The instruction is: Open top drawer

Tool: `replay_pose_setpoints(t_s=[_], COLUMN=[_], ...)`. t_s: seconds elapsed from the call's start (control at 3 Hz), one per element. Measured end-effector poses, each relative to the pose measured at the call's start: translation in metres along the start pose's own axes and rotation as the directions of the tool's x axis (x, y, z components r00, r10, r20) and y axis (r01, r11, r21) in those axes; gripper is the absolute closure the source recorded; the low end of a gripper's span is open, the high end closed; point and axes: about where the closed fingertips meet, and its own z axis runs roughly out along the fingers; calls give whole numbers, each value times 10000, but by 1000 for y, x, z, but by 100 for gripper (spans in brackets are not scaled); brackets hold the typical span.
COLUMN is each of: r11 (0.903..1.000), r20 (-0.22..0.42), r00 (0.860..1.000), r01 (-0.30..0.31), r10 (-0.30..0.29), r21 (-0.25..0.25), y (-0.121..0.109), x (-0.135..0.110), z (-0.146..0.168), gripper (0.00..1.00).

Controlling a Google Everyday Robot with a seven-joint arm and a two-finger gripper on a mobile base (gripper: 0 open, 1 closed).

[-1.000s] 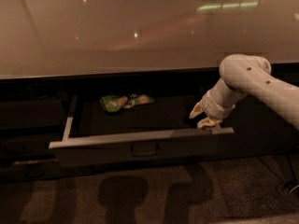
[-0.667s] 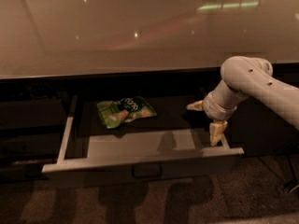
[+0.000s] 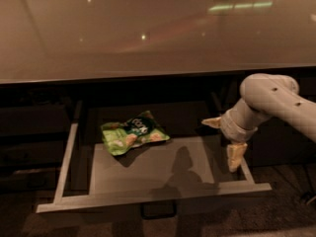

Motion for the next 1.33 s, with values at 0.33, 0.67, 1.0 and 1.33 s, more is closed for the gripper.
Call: replay_pose_setpoints(t_s=[0.33, 0.67, 1.0, 1.33], r11=[9990, 9990, 9941, 9941], r20=[-18, -21, -468, -464], r00=[9990, 9990, 9936, 9936], r01=[-449, -450, -1012, -1011], r10=[449, 451, 1030, 1029], r21=[30, 33, 395, 390], y=[14, 12, 27, 24], x=[0, -3, -1, -4], z=[0, 1, -9, -8], gripper=[0, 0, 0, 0])
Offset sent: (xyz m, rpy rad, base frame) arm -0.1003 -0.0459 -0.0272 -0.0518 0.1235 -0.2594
